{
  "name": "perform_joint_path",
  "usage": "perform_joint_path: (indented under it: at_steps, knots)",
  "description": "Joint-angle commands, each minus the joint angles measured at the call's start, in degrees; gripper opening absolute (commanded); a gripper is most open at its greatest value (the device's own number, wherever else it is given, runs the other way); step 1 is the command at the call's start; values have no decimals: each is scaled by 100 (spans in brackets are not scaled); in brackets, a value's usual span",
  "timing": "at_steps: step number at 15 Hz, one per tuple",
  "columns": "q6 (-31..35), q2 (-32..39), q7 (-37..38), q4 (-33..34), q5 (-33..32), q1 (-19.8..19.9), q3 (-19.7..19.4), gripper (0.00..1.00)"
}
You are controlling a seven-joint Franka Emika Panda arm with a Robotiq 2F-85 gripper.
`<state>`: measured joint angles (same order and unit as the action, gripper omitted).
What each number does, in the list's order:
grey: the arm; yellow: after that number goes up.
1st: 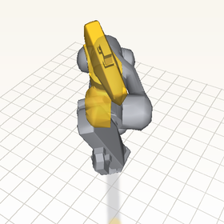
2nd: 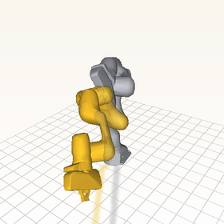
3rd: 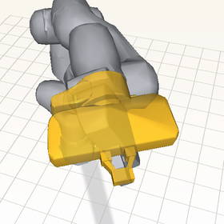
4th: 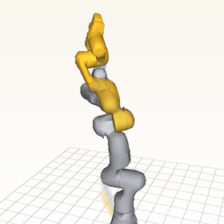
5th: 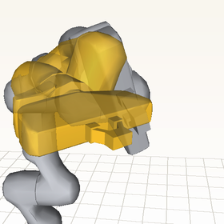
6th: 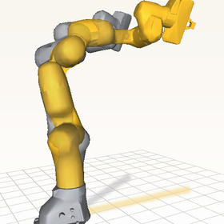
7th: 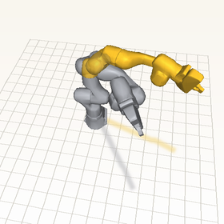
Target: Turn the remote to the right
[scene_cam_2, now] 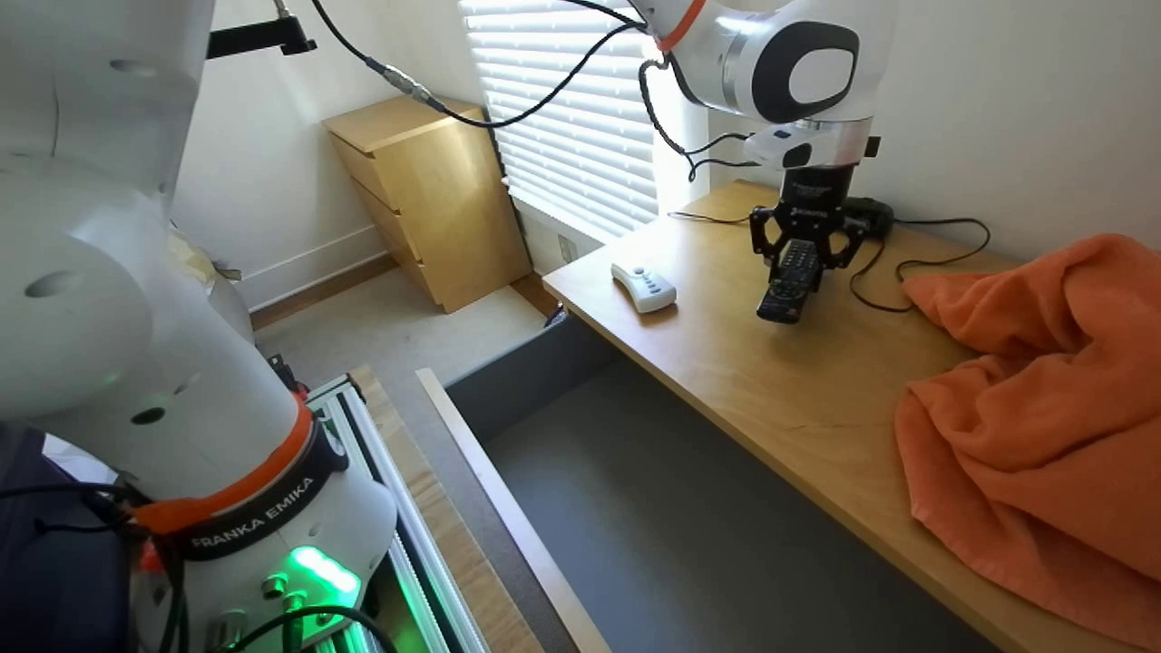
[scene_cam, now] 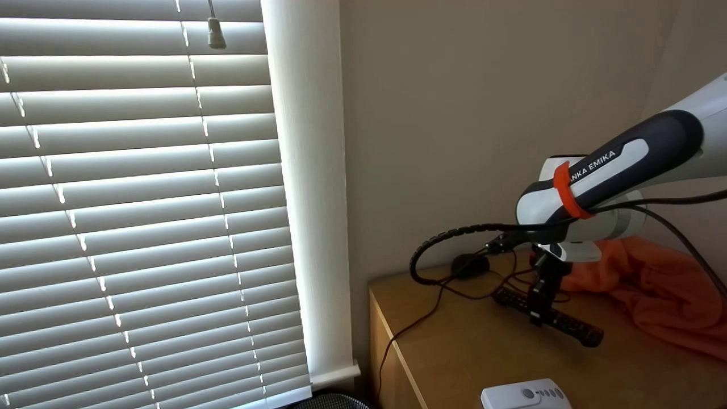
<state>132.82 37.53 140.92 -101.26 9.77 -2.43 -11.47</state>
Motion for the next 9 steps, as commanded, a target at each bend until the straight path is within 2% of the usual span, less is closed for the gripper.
perform_joint_path:
  at_steps: [1,4,5,8,9]
  knots:
    - [-47,-64,360,-100,259,159,155,31]
    - [-1,-117,249,-170,377,263,312,31]
    - [-12,1,337,-25,156,177,186,56]
    - [-14,3,326,-36,205,210,261,56]
    - [-14,2,326,-38,207,211,263,31]
